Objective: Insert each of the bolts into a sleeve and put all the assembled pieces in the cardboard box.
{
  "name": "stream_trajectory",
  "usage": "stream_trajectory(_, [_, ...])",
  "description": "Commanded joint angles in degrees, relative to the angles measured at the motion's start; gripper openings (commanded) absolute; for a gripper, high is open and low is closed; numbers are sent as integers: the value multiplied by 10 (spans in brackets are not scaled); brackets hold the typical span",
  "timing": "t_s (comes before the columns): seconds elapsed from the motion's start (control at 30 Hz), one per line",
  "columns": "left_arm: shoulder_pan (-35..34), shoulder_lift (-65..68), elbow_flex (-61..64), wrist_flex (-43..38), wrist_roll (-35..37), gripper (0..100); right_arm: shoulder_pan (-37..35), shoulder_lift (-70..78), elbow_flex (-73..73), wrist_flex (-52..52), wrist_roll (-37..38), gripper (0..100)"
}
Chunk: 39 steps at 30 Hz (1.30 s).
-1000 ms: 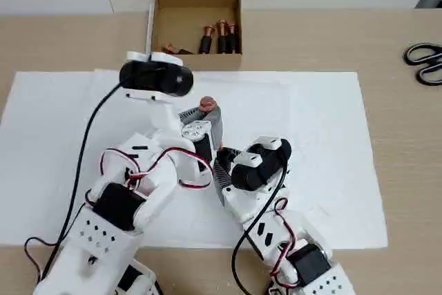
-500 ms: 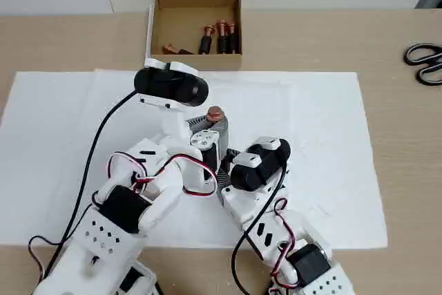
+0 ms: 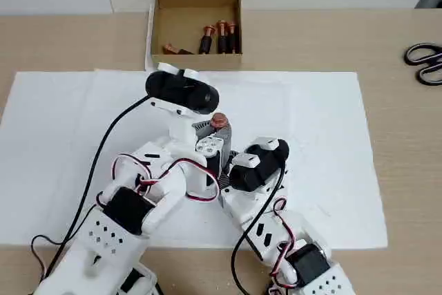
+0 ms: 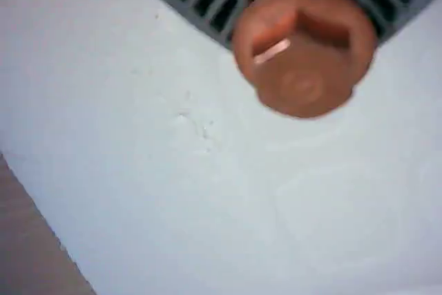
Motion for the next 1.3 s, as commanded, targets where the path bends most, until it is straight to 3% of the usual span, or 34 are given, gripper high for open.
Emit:
stream_trajectory(0.0, [5,-13,-3,11,-7,6,-1,-4,-9,-14,-5,21])
stream_trajectory(0.5, [8,-12,-1,67,-23,6,-1,-4,-9,-14,-5,21])
stream_trajectory(1.07, [33,-13,15,77,-46,8,-1,-4,-9,-14,-5,21])
stream_trajectory(1.27, [32,-14,12,91,-36,142,-1,-4,-9,-14,-5,21])
